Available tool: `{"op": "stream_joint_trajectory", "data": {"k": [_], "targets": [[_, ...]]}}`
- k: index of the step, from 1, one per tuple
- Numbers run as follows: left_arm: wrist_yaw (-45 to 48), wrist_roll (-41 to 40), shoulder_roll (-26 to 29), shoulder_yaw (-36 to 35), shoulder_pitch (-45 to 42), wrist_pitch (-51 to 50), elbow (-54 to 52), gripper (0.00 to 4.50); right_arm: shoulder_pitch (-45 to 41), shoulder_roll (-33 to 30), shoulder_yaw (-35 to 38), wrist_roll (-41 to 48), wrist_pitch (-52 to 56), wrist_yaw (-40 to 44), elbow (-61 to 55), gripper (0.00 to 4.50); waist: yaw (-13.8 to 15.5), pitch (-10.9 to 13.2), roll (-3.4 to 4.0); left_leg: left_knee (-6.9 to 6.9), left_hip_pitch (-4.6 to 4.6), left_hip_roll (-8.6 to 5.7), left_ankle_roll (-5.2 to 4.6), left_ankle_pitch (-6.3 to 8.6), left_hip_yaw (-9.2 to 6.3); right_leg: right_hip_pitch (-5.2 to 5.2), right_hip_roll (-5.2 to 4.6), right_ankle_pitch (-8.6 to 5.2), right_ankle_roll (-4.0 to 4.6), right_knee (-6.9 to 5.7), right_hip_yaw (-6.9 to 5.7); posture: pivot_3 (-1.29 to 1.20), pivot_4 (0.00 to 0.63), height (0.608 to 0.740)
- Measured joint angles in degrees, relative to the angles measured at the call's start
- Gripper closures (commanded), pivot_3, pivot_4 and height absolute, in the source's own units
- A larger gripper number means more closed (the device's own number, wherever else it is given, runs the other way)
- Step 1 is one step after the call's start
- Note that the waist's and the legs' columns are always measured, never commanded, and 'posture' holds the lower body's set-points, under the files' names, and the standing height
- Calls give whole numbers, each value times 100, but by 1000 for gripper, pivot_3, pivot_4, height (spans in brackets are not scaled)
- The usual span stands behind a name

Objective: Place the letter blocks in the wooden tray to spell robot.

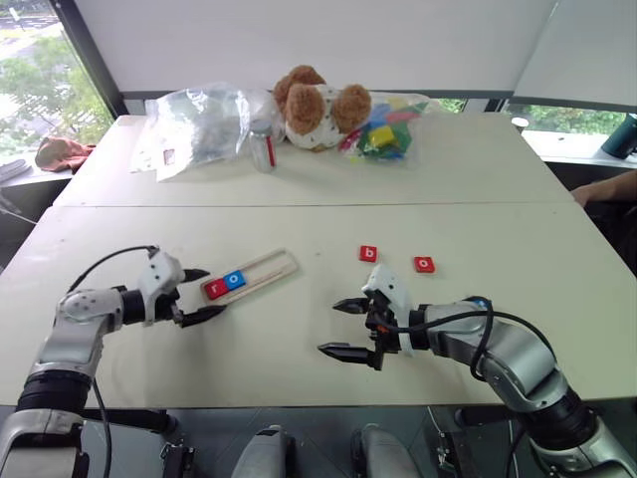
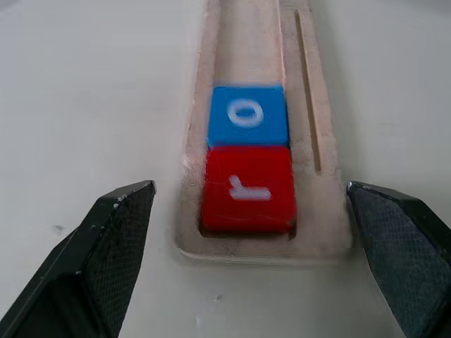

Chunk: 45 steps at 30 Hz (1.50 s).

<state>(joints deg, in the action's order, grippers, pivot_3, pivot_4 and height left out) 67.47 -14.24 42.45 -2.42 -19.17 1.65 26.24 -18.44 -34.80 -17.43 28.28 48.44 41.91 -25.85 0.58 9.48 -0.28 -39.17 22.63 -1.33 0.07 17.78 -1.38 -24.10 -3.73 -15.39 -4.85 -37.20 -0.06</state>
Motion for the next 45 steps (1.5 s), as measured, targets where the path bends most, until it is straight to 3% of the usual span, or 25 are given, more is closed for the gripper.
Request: {"op": "stream_joint_trajectory", "data": {"k": [8,12,13,19,24,29,34,40,43,45], "targets": [[62,26,-15,21,-107,40,189,0,0,0,1,-18,0,-52,0,56,0,-1,0,0,-12,0,0,0,0,10,0,0,0,-1,0,0,150,740],[98,26,-50,57,-115,99,233,1308,14,0,1,-36,0,-62,0,0,1,-2,1,0,-21,0,0,0,0,21,0,0,0,-1,0,0,150,740],[90,27,-61,56,-115,122,247,1412,26,0,1,-45,0,-71,0,0,2,-3,1,0,-22,0,0,0,-1,22,0,0,0,-1,0,0,150,740],[130,-15,-75,66,-181,-153,122,1412,256,97,368,-50,57,-473,-37,0,16,-4,1,0,-23,0,0,0,-3,25,-1,0,0,-1,1,0,150,740],[551,120,-179,592,-549,-312,-411,1412,572,213,1617,206,370,-1052,-268,0,31,-3,-2,0,-13,-4,0,0,-7,24,-3,0,0,5,1,0,150,740],[956,264,-704,1174,-1333,-206,-453,1412,749,-68,2545,264,597,-1314,-300,0,-15,-3,-2,2,-17,0,0,0,-2,22,9,0,0,2,3,0,150,740],[1235,527,-1206,1554,-1885,106,395,1412,712,87,2611,82,869,-1991,-397,0,-127,-3,-2,7,-18,7,-2,0,0,12,25,-1,-1,-9,1,0,150,740],[1395,744,-1456,1733,-2048,587,1125,1412,292,778,2390,-263,1353,-2983,-490,0,-132,-4,-3,3,-15,7,-2,-1,3,5,30,-1,-1,-15,5,0,150,740],[1432,789,-1478,1722,-2105,684,1254,75,128,1007,2292,-356,1523,-3235,-472,0,-128,-4,-3,3,-15,4,-2,-1,4,7,29,-1,-1,-14,6,0,150,740],[1455,791,-1488,1716,-2093,721,1249,75,14,1245,2165,-452,1604,-3397,-405,0,-130,-5,-2,3,-15,4,-2,-1,3,7,29,-1,-1,-16,5,0,150,740]]}}
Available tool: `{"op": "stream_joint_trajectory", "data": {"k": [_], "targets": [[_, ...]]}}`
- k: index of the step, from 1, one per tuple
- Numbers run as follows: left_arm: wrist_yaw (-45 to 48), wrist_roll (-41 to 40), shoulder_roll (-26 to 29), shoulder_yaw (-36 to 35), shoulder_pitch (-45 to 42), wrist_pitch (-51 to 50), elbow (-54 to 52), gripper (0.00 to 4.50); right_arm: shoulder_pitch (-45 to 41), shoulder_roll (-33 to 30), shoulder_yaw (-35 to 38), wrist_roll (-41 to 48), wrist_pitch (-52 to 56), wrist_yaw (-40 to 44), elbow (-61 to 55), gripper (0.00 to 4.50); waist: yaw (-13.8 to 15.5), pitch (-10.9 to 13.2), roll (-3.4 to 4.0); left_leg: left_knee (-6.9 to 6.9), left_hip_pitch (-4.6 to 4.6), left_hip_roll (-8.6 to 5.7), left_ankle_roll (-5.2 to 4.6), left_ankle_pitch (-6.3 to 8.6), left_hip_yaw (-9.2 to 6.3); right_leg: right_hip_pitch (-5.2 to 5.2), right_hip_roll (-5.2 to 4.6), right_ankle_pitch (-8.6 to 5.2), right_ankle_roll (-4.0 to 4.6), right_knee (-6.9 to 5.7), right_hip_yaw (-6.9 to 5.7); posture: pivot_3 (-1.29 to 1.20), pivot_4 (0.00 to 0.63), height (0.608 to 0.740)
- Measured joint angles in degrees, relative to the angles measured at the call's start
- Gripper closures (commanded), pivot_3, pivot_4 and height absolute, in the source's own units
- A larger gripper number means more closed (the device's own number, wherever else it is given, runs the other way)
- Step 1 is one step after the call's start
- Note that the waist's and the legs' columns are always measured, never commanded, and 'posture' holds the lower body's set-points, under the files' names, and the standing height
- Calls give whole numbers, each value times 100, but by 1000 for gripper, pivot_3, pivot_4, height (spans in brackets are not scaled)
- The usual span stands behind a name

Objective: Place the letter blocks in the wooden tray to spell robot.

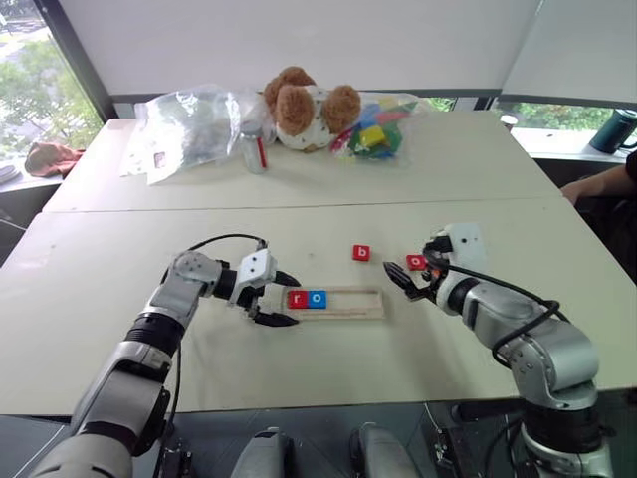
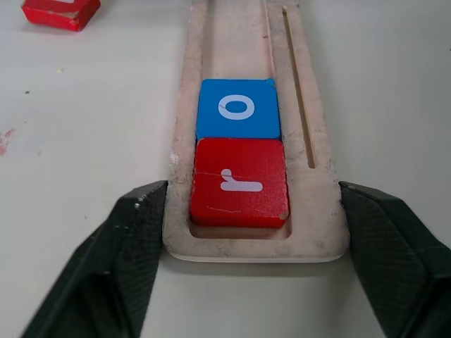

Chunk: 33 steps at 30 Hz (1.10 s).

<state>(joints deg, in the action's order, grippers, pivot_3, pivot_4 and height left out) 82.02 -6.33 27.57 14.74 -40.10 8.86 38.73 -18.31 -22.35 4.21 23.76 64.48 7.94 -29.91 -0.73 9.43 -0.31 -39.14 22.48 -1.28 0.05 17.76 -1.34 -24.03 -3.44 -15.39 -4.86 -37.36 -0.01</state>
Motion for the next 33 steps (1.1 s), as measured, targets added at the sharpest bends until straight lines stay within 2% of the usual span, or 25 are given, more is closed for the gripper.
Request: {"op": "stream_joint_trajectory", "data": {"k": [4,9,14,18,24,27,31,33], "targets": [[-116,-27,88,-88,154,-80,-239,75,-308,314,-413,-209,14,-167,383,0,-24,0,0,-1,0,0,0,0,3,-3,0,0,0,-2,3,0,150,740],[-117,-265,887,-462,709,-754,-1428,75,-959,1101,-589,-496,-214,-441,1456,0,-79,0,0,14,3,11,3,-2,2,-33,-1,0,0,-26,8,0,150,740],[-398,-684,1503,-1020,1286,-1624,-2782,75,-1184,1557,-545,-615,-244,-657,2113,0,-10,1,1,10,10,0,5,-3,1,-38,-19,0,0,-37,10,0,150,740],[-944,-915,1597,-1403,1688,-2255,-3729,75,-1358,1699,-508,-722,-247,-738,2421,0,-5,0,1,1,10,-8,5,-3,2,-31,-25,0,0,-34,11,0,150,740],[-1595,-1127,1538,-1579,1986,-2778,-4509,75,-1659,1892,-614,-1024,-567,-840,2999,0,-51,0,0,4,-1,0,13,-7,3,-31,-16,0,0,-41,12,0,150,740],[-1757,-1145,1518,-1579,2057,-2859,-4630,0,-1709,1895,-753,-1249,-806,-870,3247,879,-50,-2,-2,4,-3,0,19,-10,3,-30,-16,0,1,-46,12,0,150,740],[-1903,-1146,1512,-1579,2104,-2862,-4674,0,-1698,1785,-873,-1535,-1065,-830,3418,2933,-48,-3,-4,3,-4,-1,22,-12,4,-29,-17,0,1,-46,12,0,150,740],[-1940,-1174,1500,-1577,2102,-2861,-4679,0,-1698,1738,-951,-1605,-1134,-745,3441,3070,-51,-3,-4,4,-5,0,22,-12,3,-29,-16,0,1,-46,13,0,150,740]]}}
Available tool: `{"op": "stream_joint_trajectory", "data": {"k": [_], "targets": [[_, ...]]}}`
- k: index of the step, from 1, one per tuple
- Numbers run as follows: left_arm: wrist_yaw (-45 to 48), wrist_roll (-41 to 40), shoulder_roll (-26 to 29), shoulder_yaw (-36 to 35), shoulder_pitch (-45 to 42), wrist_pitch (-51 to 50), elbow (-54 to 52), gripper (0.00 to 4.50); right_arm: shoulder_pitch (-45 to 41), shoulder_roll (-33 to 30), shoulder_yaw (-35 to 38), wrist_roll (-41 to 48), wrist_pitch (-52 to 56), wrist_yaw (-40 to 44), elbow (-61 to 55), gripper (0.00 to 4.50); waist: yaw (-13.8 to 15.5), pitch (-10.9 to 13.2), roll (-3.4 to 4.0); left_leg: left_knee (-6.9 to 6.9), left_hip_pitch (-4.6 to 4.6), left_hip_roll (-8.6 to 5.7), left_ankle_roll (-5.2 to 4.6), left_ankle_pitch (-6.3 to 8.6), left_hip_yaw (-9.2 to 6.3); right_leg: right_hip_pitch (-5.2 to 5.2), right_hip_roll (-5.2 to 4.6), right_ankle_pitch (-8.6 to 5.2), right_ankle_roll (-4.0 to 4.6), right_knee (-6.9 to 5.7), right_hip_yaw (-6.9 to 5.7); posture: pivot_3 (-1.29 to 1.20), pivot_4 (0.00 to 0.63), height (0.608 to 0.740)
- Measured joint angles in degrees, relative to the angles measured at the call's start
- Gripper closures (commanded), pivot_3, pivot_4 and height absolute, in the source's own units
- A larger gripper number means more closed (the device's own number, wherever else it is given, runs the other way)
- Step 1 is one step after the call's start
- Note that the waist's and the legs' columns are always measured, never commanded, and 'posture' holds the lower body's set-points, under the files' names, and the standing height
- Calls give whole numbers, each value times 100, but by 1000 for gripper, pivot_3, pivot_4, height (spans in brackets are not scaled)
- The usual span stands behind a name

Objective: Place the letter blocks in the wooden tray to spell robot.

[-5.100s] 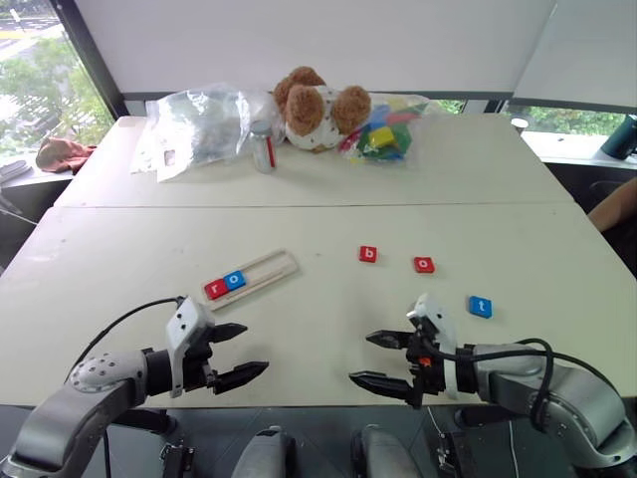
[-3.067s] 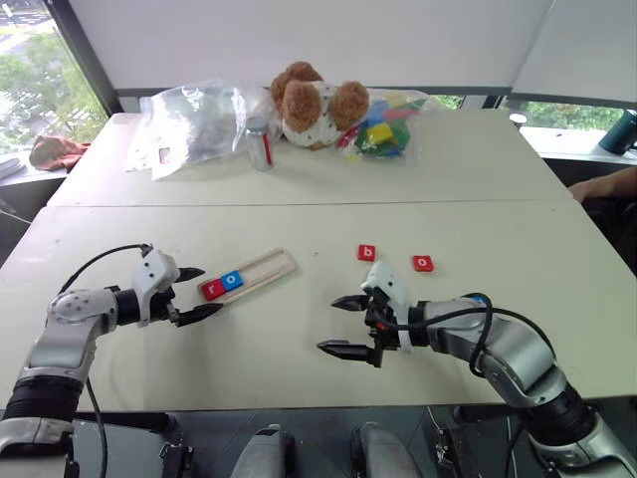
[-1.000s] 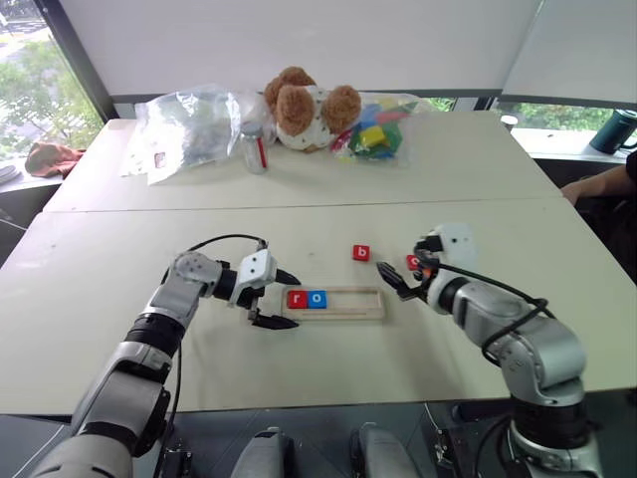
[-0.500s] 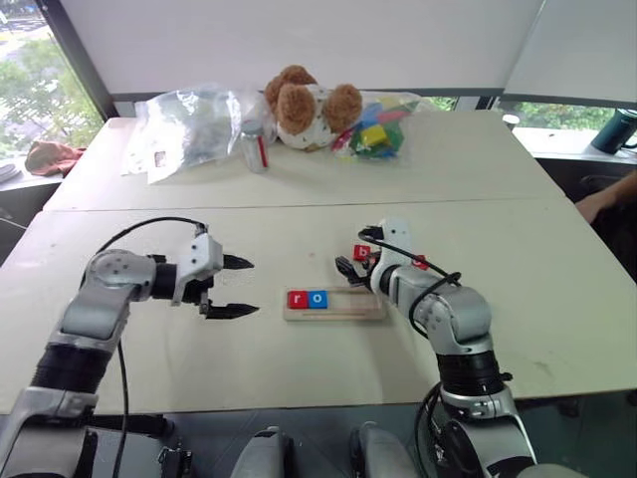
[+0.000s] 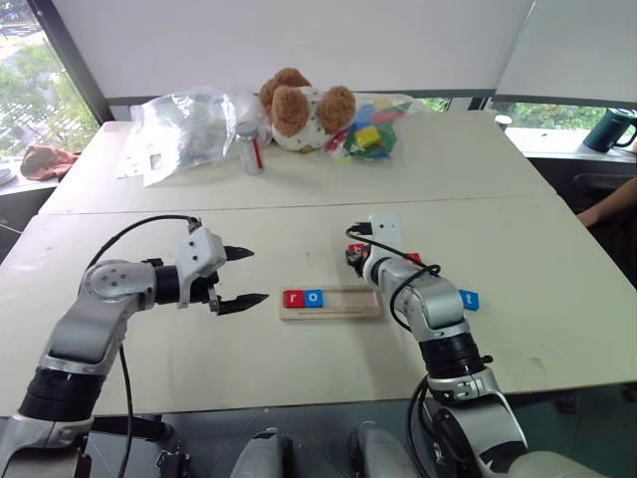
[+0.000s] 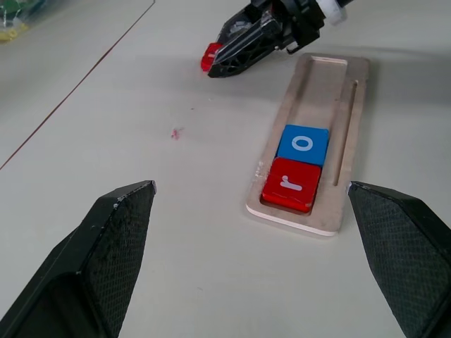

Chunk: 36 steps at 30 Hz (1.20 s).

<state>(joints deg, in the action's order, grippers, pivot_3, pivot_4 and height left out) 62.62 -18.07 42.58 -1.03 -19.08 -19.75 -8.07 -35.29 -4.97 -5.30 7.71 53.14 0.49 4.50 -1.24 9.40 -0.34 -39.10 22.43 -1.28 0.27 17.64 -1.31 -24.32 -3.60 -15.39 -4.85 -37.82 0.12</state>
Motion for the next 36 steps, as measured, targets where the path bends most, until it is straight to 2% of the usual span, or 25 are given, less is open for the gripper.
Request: {"op": "stream_joint_trajectory", "data": {"k": [5,7,10,15,18,21,26,32,36], "targets": [[67,-14,-64,159,-88,11,-37,0,27,-193,16,-71,-97,184,-109,3070,12,2,3,2,4,0,0,0,0,-4,0,0,0,0,0,0,150,740],[188,-56,-91,287,-85,11,-146,0,219,-403,132,-32,208,274,-785,3070,60,4,5,3,14,0,0,0,-5,-9,-2,0,0,1,-2,0,150,740],[403,-234,-93,477,-83,-84,-402,0,808,-600,595,77,1133,267,-2503,3070,69,3,4,8,33,-2,-3,3,-15,-14,-2,0,0,11,-4,0,150,740],[690,-384,-134,794,-175,-125,-575,0,1679,-131,1420,66,3073,-13,-4581,3070,28,3,7,10,35,0,-3,3,-11,-15,3,0,0,30,-2,0,150,740],[816,-364,-228,1022,-331,-87,-458,0,2207,187,1482,32,3735,-88,-5462,3070,40,2,7,9,22,1,-4,2,-13,-4,9,-1,1,27,-5,0,150,740],[868,-285,-313,1149,-504,35,-197,0,2611,385,1350,-21,3882,-172,-5578,3070,25,2,7,8,10,-2,-4,2,-5,4,16,-1,1,27,-5,0,150,740],[950,-171,-371,1177,-667,168,88,0,2662,388,1404,-205,3425,-281,-5105,3070,24,2,7,8,6,-1,-4,2,-4,7,20,-1,0,26,-4,0,150,740],[952,-117,-423,1193,-729,177,167,0,2760,397,1308,-241,2893,-261,-4843,103,32,2,6,7,6,2,-4,2,-5,10,22,-1,0,27,-4,0,150,740],[945,-116,-419,1191,-729,177,198,0,2700,264,1327,-242,2890,-204,-4823,40,46,2,6,4,6,-2,-4,2,-4,12,17,-1,0,28,-4,0,150,740]]}}
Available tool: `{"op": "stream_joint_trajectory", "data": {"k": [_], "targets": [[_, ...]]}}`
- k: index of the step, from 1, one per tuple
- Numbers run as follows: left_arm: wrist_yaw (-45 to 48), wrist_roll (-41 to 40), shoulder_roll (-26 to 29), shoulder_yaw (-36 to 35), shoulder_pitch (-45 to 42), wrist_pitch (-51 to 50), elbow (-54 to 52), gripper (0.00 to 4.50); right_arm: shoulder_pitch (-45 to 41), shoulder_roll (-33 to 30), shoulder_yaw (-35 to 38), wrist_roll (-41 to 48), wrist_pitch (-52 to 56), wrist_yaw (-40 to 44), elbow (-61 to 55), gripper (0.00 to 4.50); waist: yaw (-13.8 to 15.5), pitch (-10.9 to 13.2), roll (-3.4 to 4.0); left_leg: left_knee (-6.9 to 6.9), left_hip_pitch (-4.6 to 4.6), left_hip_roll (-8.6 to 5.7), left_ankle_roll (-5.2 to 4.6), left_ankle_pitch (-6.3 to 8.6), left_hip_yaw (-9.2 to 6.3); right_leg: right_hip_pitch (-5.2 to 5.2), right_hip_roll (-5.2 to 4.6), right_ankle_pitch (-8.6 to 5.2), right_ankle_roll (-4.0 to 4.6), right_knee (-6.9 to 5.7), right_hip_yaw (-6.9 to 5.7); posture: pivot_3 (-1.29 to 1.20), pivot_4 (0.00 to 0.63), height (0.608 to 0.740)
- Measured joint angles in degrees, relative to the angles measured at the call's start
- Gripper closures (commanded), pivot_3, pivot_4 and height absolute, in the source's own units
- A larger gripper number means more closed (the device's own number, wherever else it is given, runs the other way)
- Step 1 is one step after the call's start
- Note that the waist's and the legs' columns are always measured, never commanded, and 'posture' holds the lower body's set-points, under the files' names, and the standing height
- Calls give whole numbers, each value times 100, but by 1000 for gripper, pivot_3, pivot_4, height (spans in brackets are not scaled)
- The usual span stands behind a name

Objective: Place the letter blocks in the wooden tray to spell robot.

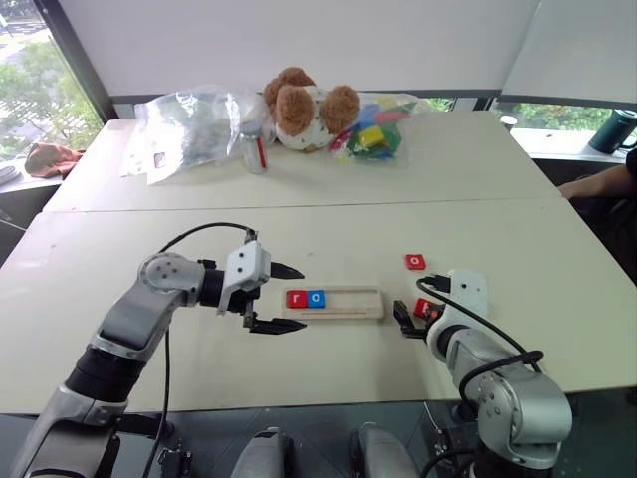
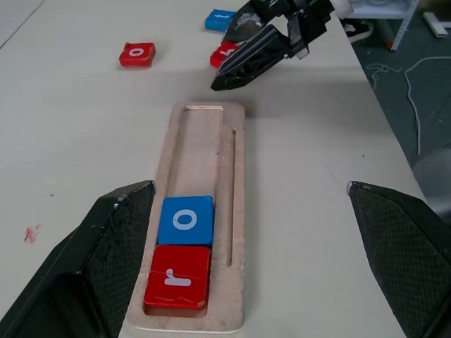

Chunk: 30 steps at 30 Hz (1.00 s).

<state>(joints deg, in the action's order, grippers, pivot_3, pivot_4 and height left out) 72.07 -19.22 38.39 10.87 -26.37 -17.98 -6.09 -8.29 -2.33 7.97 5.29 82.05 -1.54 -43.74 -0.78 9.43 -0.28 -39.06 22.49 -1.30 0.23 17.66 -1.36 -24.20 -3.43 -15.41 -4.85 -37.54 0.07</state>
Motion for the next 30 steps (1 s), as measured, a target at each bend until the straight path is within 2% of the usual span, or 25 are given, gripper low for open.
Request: {"op": "stream_joint_trajectory", "data": {"k": [3,6,8,10,14,17,21,30], "targets": [[7,-3,1,-6,-26,-1,104,0,-319,-305,184,10,47,145,-91,40,-5,0,0,0,0,1,0,0,-1,-2,3,0,0,0,-1,0,150,740],[62,-31,54,-72,-143,-38,155,0,-599,-1153,312,407,55,877,-294,40,-3,1,0,3,1,1,-1,0,-2,-2,4,0,0,2,-2,0,150,740],[144,-133,130,-123,-214,-98,150,0,-505,-2093,374,865,-401,1847,-253,40,4,1,0,7,0,2,-4,2,-3,6,5,-1,-2,15,-5,0,150,740],[220,-207,172,-125,-260,-179,128,0,-69,-3030,367,1188,-1328,2970,66,40,16,2,-2,7,0,2,-13,7,-8,22,7,-3,-5,35,-12,0,150,740],[267,-247,313,-120,-254,-193,0,0,879,-4210,266,1429,-3715,5265,1233,40,-5,6,-8,-1,-14,3,-28,16,-6,48,5,-7,-12,46,-12,0,150,740],[207,-278,371,-141,-232,-302,-179,0,742,-4479,112,1231,-5217,6039,2488,40,-38,9,-12,-6,-49,3,-29,16,6,76,-2,-6,-13,42,-4,0,150,740],[51,-336,517,-329,7,-493,-405,0,338,-4532,-241,913,-6473,6434,3659,40,-1,10,-11,1,-65,10,-28,17,0,85,-5,-7,-11,39,-3,0,150,740],[-194,-352,643,-439,177,-646,-467,0,-77,-4371,-707,719,-7312,6644,4812,40,27,12,-9,-7,-53,3,-26,16,-3,83,-20,-6,-11,42,-2,0,150,740]]}}
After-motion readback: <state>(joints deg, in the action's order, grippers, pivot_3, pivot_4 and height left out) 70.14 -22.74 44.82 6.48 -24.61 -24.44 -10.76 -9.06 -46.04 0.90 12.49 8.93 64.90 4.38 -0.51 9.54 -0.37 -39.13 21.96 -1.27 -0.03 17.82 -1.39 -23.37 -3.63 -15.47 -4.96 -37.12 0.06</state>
